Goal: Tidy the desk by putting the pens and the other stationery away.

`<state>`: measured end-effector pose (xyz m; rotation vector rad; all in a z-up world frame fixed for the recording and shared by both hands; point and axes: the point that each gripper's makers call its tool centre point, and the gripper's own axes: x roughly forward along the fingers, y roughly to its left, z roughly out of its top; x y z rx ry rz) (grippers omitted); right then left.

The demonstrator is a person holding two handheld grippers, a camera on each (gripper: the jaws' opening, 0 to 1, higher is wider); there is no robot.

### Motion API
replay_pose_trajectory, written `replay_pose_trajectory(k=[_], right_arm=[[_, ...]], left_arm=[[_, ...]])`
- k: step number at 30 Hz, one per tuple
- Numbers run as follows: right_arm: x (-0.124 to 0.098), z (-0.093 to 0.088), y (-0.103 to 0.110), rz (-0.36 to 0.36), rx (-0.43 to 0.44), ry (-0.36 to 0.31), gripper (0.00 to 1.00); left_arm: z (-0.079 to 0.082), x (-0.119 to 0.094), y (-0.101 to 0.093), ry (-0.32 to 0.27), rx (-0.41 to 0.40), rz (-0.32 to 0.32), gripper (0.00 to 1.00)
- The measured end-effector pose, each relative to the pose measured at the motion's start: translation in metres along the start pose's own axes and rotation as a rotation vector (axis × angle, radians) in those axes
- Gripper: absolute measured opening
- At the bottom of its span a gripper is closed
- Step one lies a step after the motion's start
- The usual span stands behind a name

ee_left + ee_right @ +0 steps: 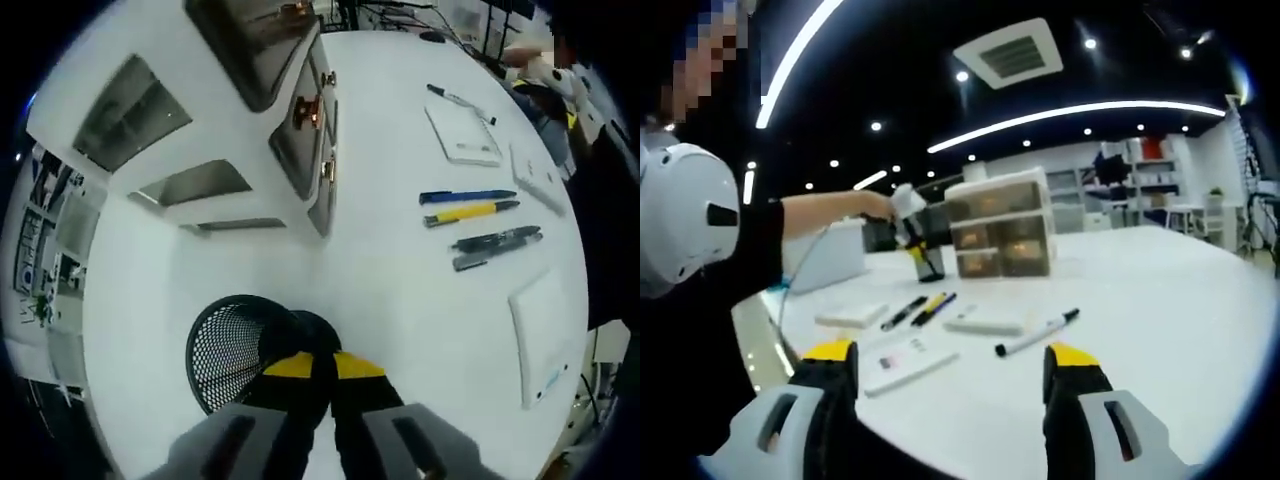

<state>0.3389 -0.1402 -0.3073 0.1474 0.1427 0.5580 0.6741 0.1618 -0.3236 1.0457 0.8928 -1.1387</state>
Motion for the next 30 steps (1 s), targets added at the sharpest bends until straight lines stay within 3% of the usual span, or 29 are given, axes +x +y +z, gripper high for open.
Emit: replay_pose_trajectory(k=[5,9,14,18,25,30], right_arm=[[0.000,-0.002,0.001,0.004,0.006,0.000,0.71],[-0.001,-0.003,0.001,0.003,0.011,0.002,0.71],[-0.003,-0.001,-0.002,0.002,0.009,-0.001,0.71],[-0.001,0.000,0.000,0.013,0.008,-0.004,0.71],[0.006,0.003,0.008,0.053,0.000,-0.006,0.71],[0.009,0.008,0.013,0.075,-0.008,-0.009,0.71]], left_arm=[[-0.002,0.005,0.000,0.009,-0.012,0.007,0.07],[-0.012,0.016,-0.003,0.055,0.027,0.010,0.26],[-0.003,0.008,0.006,-0.018,-0.033,0.075,0.46],[0.002,-0.006,0.010,-0.065,-0.046,0.120,0.53],[0.035,-0.048,0.010,-0.344,-0.129,0.236,0.57],[0.044,-0.082,-0.002,-0.544,-0.222,0.311,0.58]])
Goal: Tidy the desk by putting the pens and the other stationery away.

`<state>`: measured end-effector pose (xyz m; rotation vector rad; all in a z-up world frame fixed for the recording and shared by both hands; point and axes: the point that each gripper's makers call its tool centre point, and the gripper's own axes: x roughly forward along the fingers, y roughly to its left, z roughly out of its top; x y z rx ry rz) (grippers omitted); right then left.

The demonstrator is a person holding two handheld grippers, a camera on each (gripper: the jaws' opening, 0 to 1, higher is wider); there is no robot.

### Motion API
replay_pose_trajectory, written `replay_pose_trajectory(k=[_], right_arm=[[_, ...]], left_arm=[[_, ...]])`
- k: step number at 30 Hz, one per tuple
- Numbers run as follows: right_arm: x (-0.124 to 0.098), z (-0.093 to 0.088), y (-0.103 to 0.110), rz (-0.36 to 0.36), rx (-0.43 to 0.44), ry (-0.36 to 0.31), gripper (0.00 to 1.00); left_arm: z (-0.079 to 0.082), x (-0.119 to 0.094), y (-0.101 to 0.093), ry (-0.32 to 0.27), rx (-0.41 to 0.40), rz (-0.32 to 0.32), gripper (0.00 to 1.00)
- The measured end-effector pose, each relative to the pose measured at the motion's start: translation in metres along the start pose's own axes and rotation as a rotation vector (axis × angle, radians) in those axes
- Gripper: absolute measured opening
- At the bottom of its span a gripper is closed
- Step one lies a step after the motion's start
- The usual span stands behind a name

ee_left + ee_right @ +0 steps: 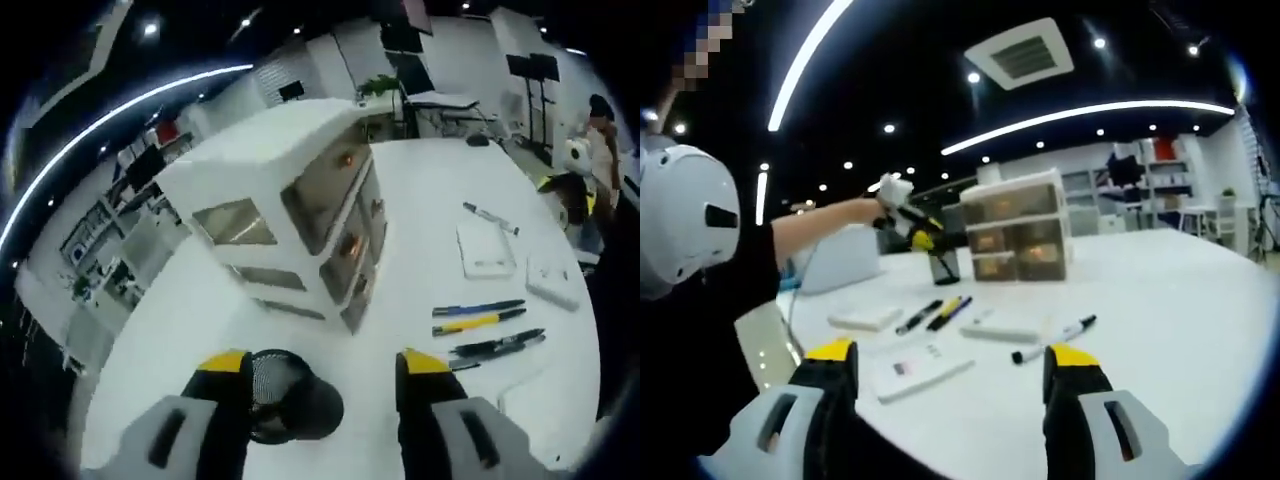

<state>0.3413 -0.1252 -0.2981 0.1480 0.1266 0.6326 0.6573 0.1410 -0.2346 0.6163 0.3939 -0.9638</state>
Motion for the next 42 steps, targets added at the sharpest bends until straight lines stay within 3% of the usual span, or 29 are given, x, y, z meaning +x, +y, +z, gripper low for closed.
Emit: replay_pose_trajectory(k=[4,8,11,14,20,27,38,42], right_arm=[[0.005,0.004,0.004,0.022,-0.011,-0.002,0.71],[0.010,0.007,0.005,0.040,-0.015,-0.003,0.72],[0.014,0.010,0.006,0.053,-0.021,-0.004,0.72],[0.016,0.012,0.005,0.058,-0.023,-0.006,0.72],[0.021,0.018,0.005,0.067,-0.030,-0.015,0.72],[0.027,0.018,0.006,0.080,-0.029,-0.011,0.73],[0.034,0.023,0.009,0.096,-0.021,-0.024,0.73],[0.036,0.023,0.010,0.093,-0.015,-0.026,0.73]], left_arm=[[0.015,-0.028,-0.010,-0.152,-0.101,0.050,0.59],[0.019,-0.055,-0.029,-0.255,-0.145,0.079,0.65],[0.017,-0.074,-0.050,-0.326,-0.169,0.096,0.66],[0.006,-0.088,-0.067,-0.364,-0.178,0.103,0.67],[-0.018,-0.113,-0.102,-0.432,-0.230,0.154,0.66],[-0.033,-0.141,-0.137,-0.508,-0.296,0.243,0.66],[-0.076,-0.166,-0.188,-0.494,-0.381,0.378,0.69],[-0.088,-0.171,-0.199,-0.492,-0.447,0.389,0.69]])
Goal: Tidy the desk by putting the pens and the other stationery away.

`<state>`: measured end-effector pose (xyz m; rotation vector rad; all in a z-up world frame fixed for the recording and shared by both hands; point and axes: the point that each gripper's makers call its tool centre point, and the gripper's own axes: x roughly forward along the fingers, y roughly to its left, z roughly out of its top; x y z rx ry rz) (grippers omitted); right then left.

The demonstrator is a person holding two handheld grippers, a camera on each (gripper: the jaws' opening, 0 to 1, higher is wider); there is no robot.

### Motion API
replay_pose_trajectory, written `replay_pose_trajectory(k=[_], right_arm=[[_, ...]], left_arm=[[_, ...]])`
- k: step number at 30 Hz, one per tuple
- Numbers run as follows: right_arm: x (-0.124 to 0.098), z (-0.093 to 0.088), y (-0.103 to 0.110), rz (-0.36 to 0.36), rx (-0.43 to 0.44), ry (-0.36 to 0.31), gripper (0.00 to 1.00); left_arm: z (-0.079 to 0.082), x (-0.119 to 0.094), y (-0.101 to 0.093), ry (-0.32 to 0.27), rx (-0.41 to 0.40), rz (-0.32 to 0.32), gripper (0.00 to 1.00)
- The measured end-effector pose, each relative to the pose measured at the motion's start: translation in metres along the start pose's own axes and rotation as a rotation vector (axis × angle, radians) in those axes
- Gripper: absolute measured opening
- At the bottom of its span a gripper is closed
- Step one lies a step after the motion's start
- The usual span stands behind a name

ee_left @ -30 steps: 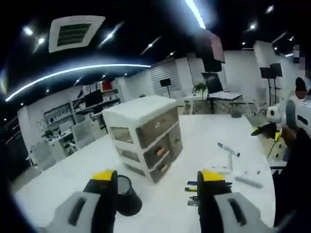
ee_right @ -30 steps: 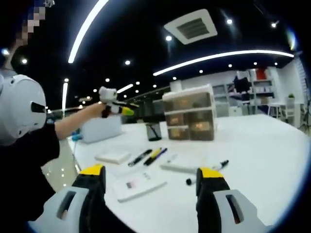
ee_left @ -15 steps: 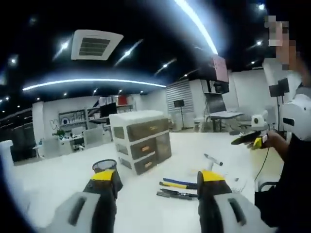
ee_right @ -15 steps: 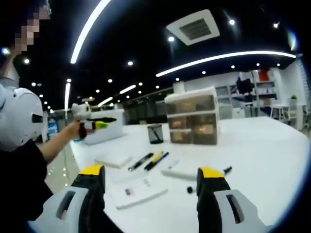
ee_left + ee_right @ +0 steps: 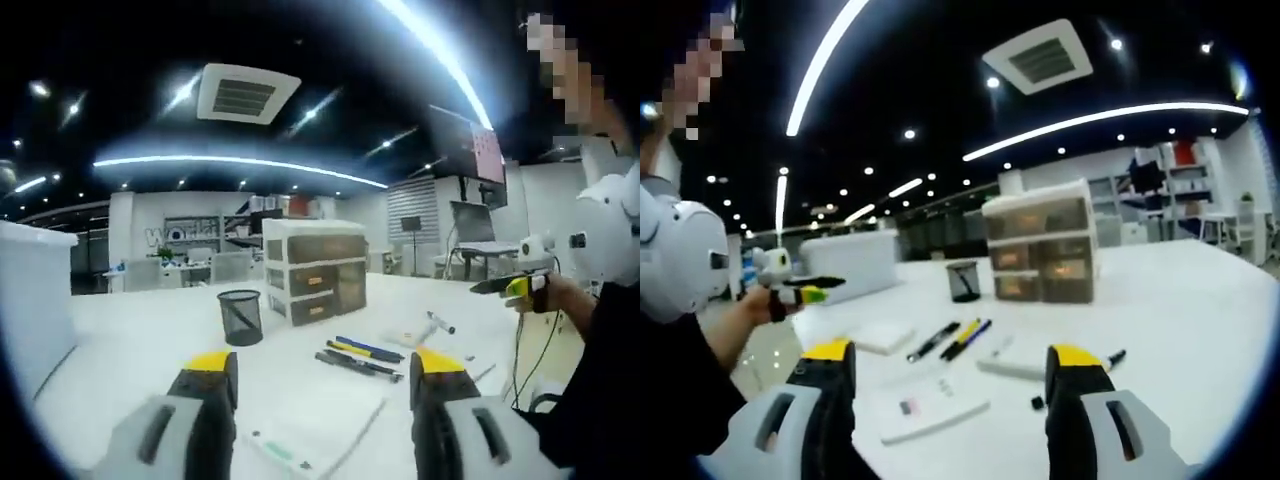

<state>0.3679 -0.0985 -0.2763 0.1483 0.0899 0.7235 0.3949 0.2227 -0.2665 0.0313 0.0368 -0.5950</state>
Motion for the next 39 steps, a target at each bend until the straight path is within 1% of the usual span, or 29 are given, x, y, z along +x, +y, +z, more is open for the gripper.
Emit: replay_pose_trajectory(k=[2,3,5,13,18,26,31,35,38,39], right_arm=[[0.000,-0.001,0.000,0.000,0.005,-0.001,0.73],[0.001,-0.002,0.000,0.000,0.009,-0.001,0.73],[0.003,-0.004,0.000,-0.001,0.014,0.002,0.73],[0.006,-0.004,0.002,0.005,0.009,0.011,0.73],[0.004,-0.006,-0.003,-0.013,0.006,0.029,0.73],[0.005,-0.008,-0.004,-0.021,-0.008,0.051,0.73],[0.006,-0.009,-0.003,-0.023,-0.017,0.062,0.73],[0.005,-0.008,-0.002,-0.024,-0.015,0.054,0.73],[0.004,-0.009,-0.001,-0.024,-0.016,0.052,0.73],[0.003,-0.010,0.001,-0.024,-0.017,0.053,0.73]], left_arm=[[-0.006,-0.005,-0.005,0.024,0.015,0.009,0.69],[-0.009,-0.005,-0.007,0.040,0.032,0.007,0.69],[-0.012,-0.005,-0.010,0.057,0.038,-0.001,0.69],[-0.015,0.002,-0.015,0.061,0.033,-0.014,0.69],[-0.021,0.007,-0.017,0.070,0.028,-0.025,0.68],[-0.028,0.011,-0.018,0.080,0.010,-0.042,0.68],[-0.028,0.011,-0.021,0.073,0.001,-0.056,0.67],[-0.025,0.014,-0.026,0.080,0.012,-0.073,0.67],[-0.020,0.017,-0.030,0.079,0.009,-0.100,0.67],[-0.020,0.018,-0.033,0.082,-0.006,-0.116,0.67]])
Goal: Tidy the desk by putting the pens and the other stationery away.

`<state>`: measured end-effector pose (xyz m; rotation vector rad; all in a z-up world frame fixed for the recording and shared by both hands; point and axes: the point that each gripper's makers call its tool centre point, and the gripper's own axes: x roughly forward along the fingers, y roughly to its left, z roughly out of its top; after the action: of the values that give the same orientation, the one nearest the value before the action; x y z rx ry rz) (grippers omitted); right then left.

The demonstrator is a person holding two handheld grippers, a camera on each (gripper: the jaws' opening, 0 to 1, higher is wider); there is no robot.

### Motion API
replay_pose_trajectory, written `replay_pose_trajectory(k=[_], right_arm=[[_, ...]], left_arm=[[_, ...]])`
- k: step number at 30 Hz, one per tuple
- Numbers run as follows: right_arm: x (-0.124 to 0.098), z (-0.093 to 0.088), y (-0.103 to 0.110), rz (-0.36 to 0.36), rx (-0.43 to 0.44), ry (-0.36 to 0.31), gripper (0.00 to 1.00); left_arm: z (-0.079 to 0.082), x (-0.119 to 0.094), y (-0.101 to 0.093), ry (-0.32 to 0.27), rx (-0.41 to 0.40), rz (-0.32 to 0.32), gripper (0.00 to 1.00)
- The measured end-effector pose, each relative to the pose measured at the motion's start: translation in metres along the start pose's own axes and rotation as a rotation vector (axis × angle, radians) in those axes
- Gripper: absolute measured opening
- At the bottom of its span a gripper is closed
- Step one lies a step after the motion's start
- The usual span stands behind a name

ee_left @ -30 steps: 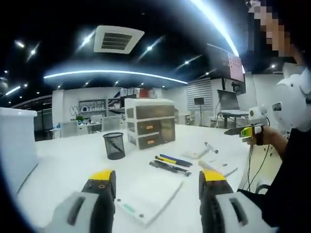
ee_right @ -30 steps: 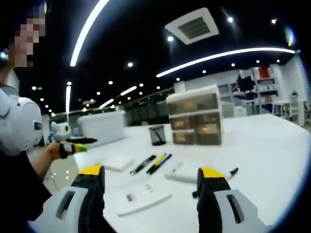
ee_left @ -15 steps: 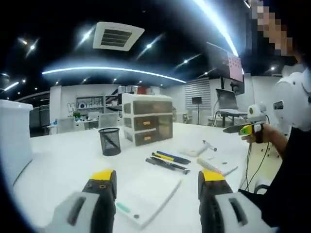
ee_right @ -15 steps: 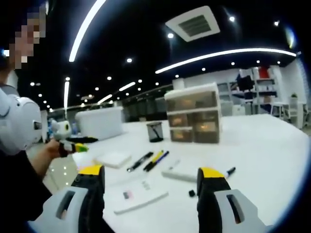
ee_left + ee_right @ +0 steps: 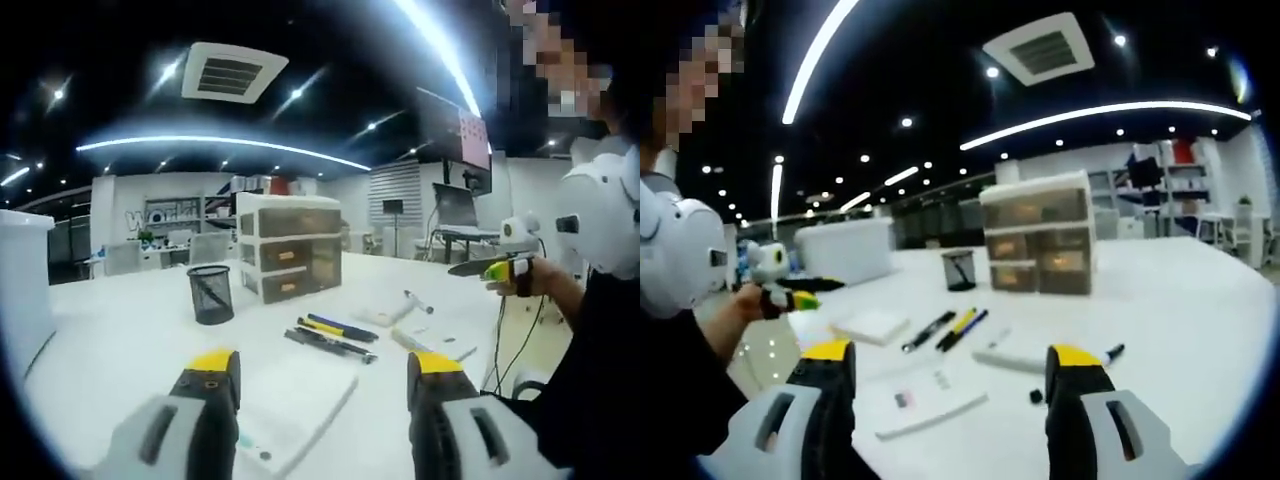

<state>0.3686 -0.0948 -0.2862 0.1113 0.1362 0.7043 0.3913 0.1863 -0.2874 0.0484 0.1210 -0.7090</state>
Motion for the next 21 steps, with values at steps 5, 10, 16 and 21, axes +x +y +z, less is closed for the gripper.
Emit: replay_pose_trajectory(k=[5,10,16,21], right_arm=[[-0.003,-0.004,0.003,-0.001,-0.012,0.006,0.73],[-0.008,-0.005,0.003,-0.003,-0.005,-0.002,0.73],[-0.015,-0.007,-0.002,-0.016,0.007,-0.017,0.73],[-0.018,-0.006,-0.007,-0.032,-0.020,0.010,0.73]], left_arm=[[0.001,0.010,-0.011,0.035,0.000,-0.044,0.67],[0.005,0.019,-0.015,0.055,-0.006,-0.064,0.67],[0.007,0.031,-0.022,0.081,0.013,-0.089,0.67],[0.005,0.036,-0.027,0.091,0.036,-0.097,0.67]])
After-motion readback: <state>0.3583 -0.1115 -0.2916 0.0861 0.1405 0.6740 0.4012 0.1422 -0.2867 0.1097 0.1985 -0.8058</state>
